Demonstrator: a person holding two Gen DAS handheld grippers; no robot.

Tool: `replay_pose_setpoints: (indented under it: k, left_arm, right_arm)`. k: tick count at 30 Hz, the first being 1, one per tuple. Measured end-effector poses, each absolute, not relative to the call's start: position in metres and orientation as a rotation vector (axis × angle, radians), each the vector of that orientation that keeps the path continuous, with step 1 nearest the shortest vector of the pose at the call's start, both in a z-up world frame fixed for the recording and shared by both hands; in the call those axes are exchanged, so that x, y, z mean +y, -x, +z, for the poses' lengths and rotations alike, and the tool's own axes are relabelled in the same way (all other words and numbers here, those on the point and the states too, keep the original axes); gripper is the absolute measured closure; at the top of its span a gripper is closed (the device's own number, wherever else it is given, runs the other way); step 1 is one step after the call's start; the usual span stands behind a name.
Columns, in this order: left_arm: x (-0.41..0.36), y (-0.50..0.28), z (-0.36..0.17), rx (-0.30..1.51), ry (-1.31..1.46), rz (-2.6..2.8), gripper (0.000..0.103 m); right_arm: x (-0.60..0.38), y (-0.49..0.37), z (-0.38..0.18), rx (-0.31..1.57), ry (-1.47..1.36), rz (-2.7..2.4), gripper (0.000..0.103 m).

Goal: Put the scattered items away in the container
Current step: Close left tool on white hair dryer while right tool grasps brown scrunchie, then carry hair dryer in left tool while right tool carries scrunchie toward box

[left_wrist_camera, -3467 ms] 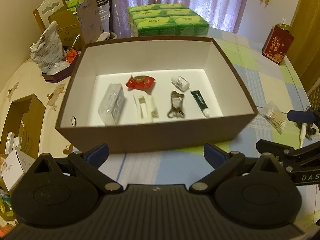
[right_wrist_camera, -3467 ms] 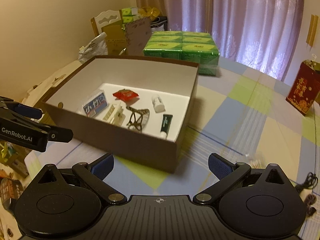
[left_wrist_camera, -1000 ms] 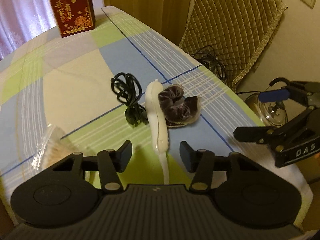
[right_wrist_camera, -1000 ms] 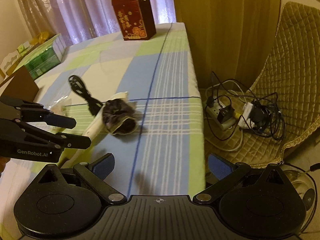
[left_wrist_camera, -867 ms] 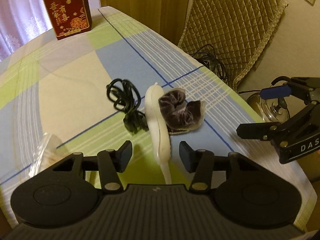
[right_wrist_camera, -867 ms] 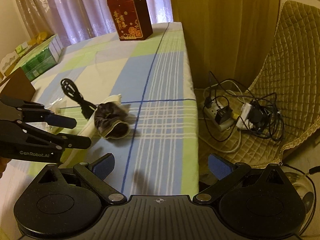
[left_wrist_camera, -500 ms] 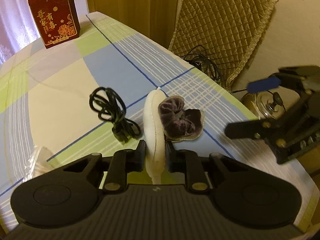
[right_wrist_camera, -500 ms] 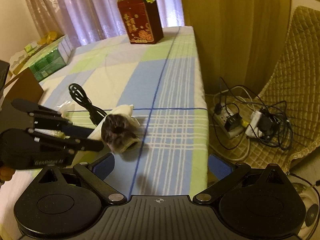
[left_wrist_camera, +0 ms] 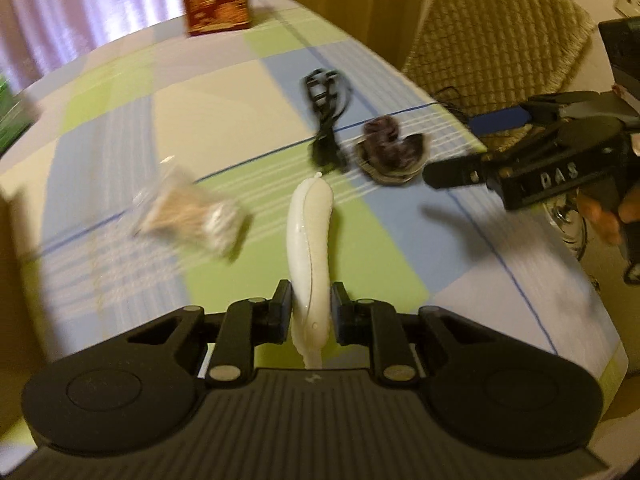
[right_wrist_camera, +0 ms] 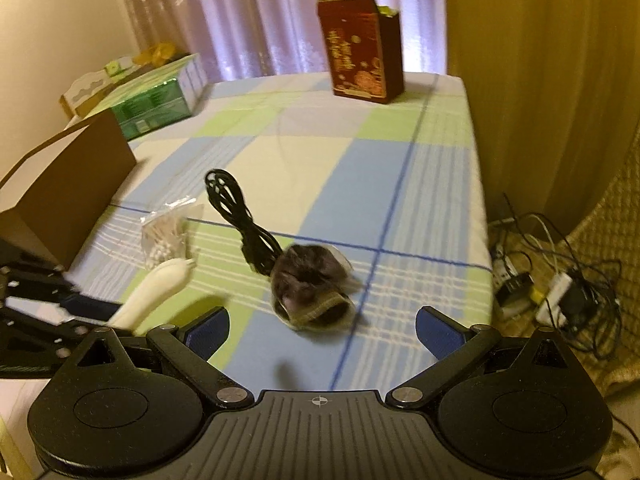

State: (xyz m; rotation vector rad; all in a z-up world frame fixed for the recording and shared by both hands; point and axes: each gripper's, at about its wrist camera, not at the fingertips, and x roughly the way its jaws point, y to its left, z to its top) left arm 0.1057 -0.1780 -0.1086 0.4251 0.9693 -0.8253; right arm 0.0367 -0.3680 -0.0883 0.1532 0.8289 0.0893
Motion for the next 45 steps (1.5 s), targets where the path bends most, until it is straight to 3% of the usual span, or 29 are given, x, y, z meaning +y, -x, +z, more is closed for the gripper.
replay_pose_setpoints:
  k: [2, 8, 11, 13, 15, 18, 45]
  left_arm:
    - [-0.165, -0.104, -0.106, 0.974, -0.411, -0.790, 0.087]
    - [-0.128, -0.103, -0.095, 0.967, -0.374, -0.684, 0.087]
    - [-0.117, -0.101, -0.089, 0.959, -0.359, -0.647, 0.087]
    - [-0.110, -0.099, -0.086, 0.955, -0.351, -0.628, 0.087]
    - [-0.104, -0.098, -0.084, 0.953, -0.345, -0.617, 0.087]
    - [-0.098, -0.096, -0.082, 0.953, -0.331, -0.608, 0.087]
    - [-0.023, -0.078, -0.047, 0.865, -0.227, -0.544, 0.087]
  right_arm:
    - [-0.364, -0.044, -0.091, 0.832, -0.143, 0.109, 0.016]
    - [-0.353, -0.070, -0.105, 0.857, -0.093, 0.114, 0.016]
    - [-0.345, -0.076, -0.113, 0.881, -0.051, 0.114, 0.036]
    - [-0.341, -0.076, -0.118, 0.901, -0.027, 0.087, 0.040]
    - [-0.340, -0.072, -0.118, 0.898, -0.019, 0.076, 0.058]
    - [-0.343, -0.065, -0.115, 0.916, -0.059, 0.063, 0.074]
    - [-0.251, -0.014, -0.053, 0.914, -0.061, 0.234, 0.076]
